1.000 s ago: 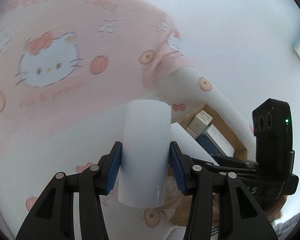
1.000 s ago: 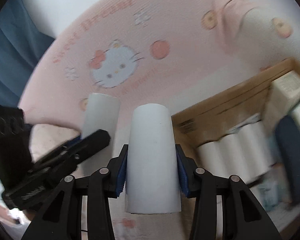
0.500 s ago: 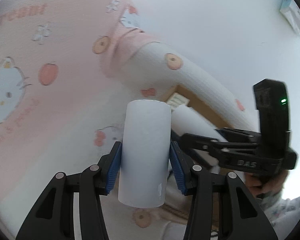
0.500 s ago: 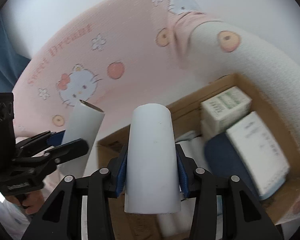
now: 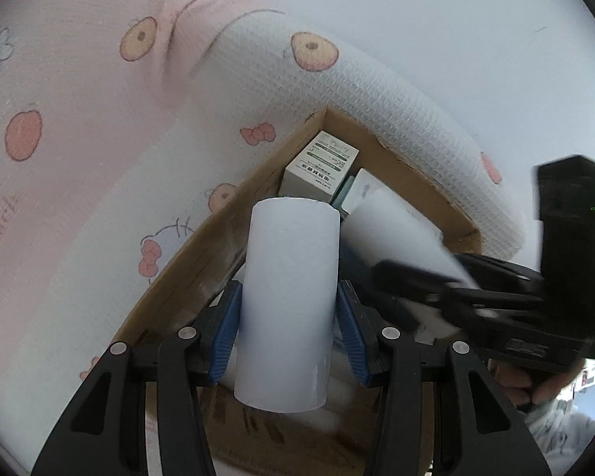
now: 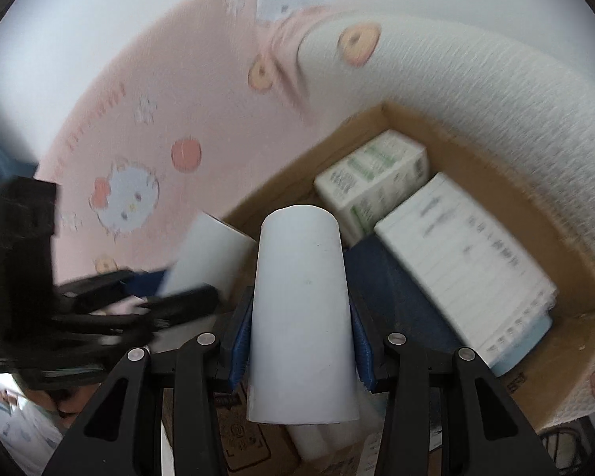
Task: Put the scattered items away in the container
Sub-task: 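Carry both held tubes over the cardboard box, then lower the left tube into the box and open the left gripper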
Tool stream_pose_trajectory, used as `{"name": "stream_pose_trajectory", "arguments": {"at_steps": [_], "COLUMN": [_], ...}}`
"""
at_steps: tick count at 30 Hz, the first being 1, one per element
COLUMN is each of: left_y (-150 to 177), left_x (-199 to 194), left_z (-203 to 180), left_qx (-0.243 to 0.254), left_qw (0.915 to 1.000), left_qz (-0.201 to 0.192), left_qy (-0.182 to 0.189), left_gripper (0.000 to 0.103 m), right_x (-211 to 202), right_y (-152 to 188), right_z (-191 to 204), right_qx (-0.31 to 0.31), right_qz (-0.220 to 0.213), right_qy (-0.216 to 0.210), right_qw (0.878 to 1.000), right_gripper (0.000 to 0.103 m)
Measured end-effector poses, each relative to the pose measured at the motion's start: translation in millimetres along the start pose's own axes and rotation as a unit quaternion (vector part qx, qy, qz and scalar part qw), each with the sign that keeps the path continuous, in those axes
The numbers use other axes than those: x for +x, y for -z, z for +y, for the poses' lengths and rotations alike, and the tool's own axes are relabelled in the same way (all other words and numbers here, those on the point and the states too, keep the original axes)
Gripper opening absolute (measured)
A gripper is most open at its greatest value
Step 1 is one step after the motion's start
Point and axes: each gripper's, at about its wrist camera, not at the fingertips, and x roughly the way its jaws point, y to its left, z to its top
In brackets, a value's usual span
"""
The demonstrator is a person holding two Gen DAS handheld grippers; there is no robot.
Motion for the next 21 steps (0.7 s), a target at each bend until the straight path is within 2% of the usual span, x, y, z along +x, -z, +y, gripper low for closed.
{"name": "stream_pose_trajectory", "arguments": {"at_steps": [2, 5, 9, 13, 17, 21], "left_y": [-4.7, -6.3, 0.6, 6.8, 9.8, 13.0], "left_x": [10.0, 25.6, 44.7, 61.8, 73.0, 81.4], "left_z": [-2.9, -6.4, -6.0, 1.5, 15.3, 30.7], "left_qx": [-0.004, -0.010, -0.025, -0.066, -0.128, -0.193], "left_qw": [0.9999, 0.9984, 0.9946, 0.9905, 0.9808, 0.9666], "left_qz": [0.009, 0.036, 0.071, 0.109, 0.134, 0.154], "left_qy": [-0.006, -0.042, -0.071, -0.052, -0.062, -0.069], "left_gripper": [0.052, 0.052, 0.052, 0.052, 0.051, 0.051], "right_x": [-9.1, -15.4, -14.3, -14.5, -12.5, -11.4], "right_y": [-0.5, 1.0, 4.3, 9.2, 10.2, 9.4], "right_z": [-3.5, -8.9, -11.8, -13.5, -17.7, -19.2], "right_qx": [-0.005, -0.011, -0.011, -0.017, -0.007, -0.008], "right_qz": [-0.014, -0.023, -0.018, -0.014, -0.013, -0.017], "right_qy": [0.016, 0.043, 0.046, 0.047, 0.047, 0.057], "right_qw": [1.000, 0.999, 0.999, 0.999, 0.999, 0.998], "right_gripper": [0.041, 0.041, 0.041, 0.041, 0.041, 0.041]}}
